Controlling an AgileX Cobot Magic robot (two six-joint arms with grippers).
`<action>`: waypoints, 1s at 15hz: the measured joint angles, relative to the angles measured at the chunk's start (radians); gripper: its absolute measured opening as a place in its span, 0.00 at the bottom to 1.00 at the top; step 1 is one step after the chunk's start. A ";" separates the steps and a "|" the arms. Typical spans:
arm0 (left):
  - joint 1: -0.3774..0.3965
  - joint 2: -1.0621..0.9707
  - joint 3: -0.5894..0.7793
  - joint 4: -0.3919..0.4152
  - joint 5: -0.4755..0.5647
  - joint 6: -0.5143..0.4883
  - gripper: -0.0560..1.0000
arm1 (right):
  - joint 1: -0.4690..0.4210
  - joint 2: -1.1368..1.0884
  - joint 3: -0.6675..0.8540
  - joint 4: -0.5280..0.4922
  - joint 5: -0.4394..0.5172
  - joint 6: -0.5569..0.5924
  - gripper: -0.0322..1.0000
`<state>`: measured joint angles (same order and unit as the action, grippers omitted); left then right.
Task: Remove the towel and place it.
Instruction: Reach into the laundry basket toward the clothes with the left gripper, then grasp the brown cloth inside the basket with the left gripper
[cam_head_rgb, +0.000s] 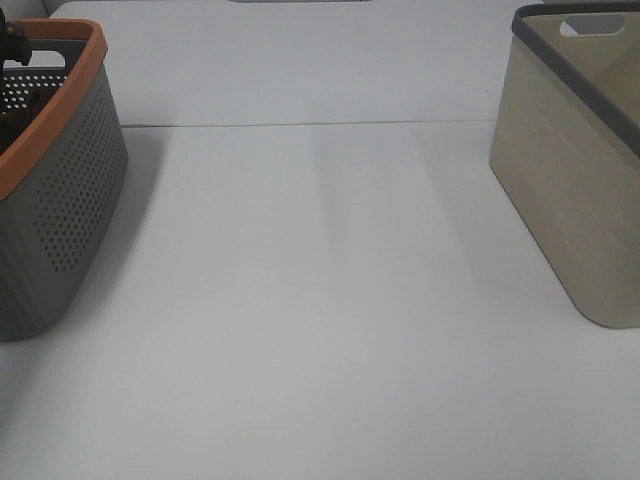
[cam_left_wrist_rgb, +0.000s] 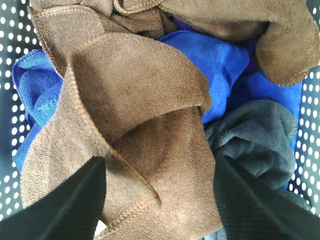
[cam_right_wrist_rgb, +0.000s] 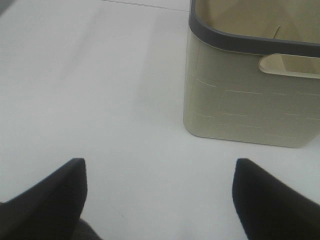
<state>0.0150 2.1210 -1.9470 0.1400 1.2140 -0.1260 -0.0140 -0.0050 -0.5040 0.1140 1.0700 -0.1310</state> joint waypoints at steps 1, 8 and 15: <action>0.000 0.000 0.000 0.001 0.000 0.015 0.62 | 0.000 0.000 0.000 0.000 0.000 0.000 0.77; 0.000 -0.008 0.000 0.032 0.000 0.041 0.62 | 0.000 0.000 0.000 0.000 0.000 0.000 0.77; 0.000 -0.014 0.073 0.072 0.007 0.066 0.62 | 0.000 0.000 0.000 0.000 0.000 0.000 0.77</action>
<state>0.0150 2.1070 -1.8740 0.2120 1.2210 -0.0600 -0.0140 -0.0050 -0.5040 0.1140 1.0700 -0.1310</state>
